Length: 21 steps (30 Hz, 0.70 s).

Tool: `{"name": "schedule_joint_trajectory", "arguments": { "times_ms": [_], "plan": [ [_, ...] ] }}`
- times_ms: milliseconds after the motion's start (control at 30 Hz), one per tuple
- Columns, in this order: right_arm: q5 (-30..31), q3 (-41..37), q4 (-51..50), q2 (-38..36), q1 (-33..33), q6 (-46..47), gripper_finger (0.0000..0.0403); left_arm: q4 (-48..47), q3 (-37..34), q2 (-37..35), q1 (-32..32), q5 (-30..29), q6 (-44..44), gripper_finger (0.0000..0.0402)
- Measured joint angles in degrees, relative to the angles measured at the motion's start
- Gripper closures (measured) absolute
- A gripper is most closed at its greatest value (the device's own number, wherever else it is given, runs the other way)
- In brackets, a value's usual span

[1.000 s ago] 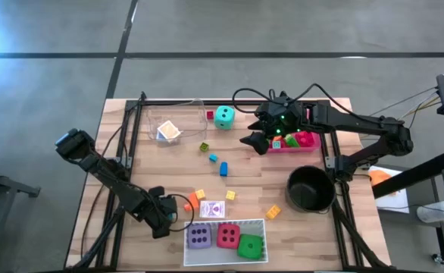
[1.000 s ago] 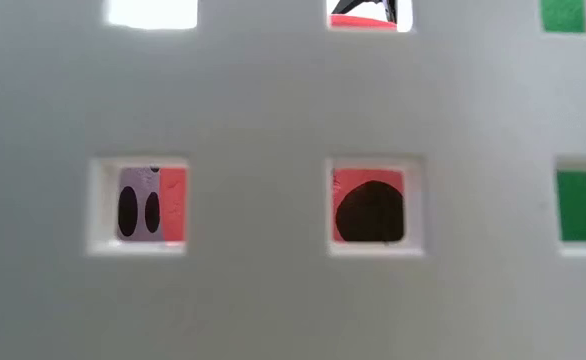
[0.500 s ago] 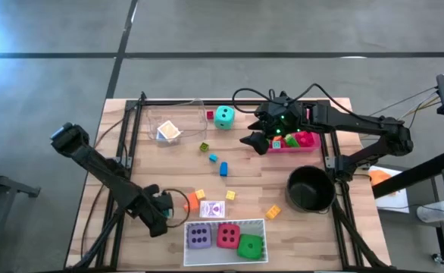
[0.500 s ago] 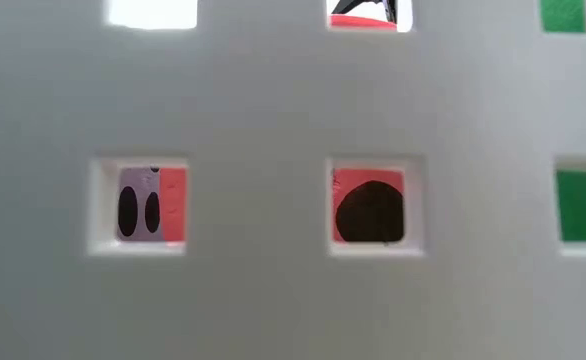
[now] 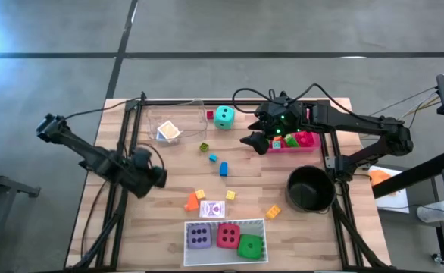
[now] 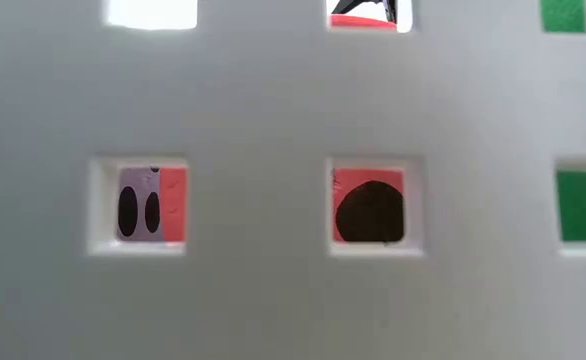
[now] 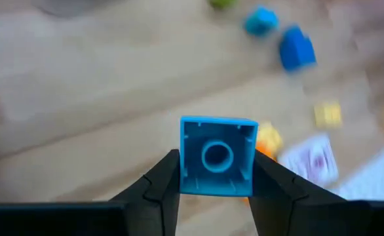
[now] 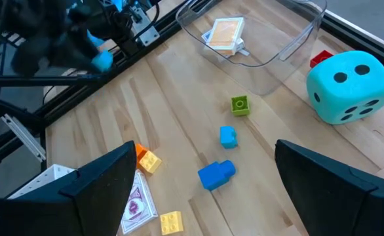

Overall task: Pick & Place Toys
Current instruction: Put the light blue game piece into the red bin

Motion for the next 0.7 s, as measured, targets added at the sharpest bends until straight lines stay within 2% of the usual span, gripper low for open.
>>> {"name": "schedule_joint_trajectory", "arguments": {
  "times_ms": [100, 333, 700],
  "plan": [
    [-0.01, 0.00, 0.00, 0.00, 0.00, -0.01, 0.0047, -1.94, 0.87, -0.17, 3.52, -0.75, -0.83, 0.0267],
    [0.01, 0.00, 0.00, 0.00, 0.00, -0.01, 0.0047, 0.13, 2.38, -0.15, 9.33, -1.76, 2.49, 0.0267],
    [-0.01, 0.00, 0.00, 0.00, 0.02, -0.01, 0.0047, 1.64, 6.53, -0.13, 21.00, -2.45, 12.95, 0.0267]
  ]
}}
